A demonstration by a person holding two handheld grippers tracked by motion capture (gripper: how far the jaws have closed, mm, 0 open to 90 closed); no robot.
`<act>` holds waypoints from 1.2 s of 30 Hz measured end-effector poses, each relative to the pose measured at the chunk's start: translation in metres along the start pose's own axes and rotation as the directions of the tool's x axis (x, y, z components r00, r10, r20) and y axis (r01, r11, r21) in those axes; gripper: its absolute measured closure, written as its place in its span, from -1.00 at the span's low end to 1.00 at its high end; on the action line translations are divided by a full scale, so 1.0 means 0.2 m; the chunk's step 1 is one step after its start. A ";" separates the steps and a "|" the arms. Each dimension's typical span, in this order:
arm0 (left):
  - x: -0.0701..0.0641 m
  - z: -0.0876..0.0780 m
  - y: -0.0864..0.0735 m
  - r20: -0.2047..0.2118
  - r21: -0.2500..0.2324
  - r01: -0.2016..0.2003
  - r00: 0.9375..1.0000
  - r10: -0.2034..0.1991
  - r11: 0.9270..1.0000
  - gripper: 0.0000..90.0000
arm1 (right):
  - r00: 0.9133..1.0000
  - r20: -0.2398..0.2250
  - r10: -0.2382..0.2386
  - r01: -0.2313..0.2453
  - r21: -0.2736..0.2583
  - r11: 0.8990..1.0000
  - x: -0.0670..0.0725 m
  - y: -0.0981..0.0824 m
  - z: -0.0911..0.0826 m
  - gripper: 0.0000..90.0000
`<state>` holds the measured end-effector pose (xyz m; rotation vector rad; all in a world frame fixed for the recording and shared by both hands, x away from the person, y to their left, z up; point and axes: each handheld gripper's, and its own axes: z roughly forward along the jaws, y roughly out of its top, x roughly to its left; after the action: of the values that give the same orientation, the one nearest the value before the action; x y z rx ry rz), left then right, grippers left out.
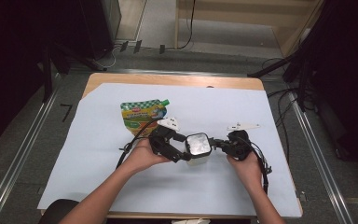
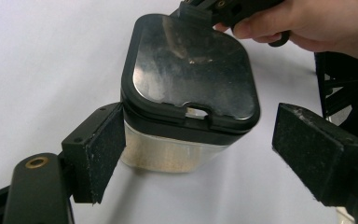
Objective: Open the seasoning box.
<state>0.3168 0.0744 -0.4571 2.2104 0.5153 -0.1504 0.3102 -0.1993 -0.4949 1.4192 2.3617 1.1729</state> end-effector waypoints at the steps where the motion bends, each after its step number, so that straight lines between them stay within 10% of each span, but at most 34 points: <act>1: 0.00 0.01 -0.01 0.000 0.015 -0.003 1.000 0.003 1.000 -0.59 | 1.000 -0.004 -0.003 0.002 -0.001 1.000 0.00 0.00 0.00 1.00; 36: -0.04 0.04 -0.06 -0.079 -0.048 -0.054 0.996 0.050 0.997 -0.69 | 1.000 -0.017 -0.016 0.016 0.008 1.000 0.09 -0.01 0.00 1.00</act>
<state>0.3057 0.0728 -0.4690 2.1849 0.4984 -0.0235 0.2986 -0.1854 -0.4920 1.3962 2.3870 1.1779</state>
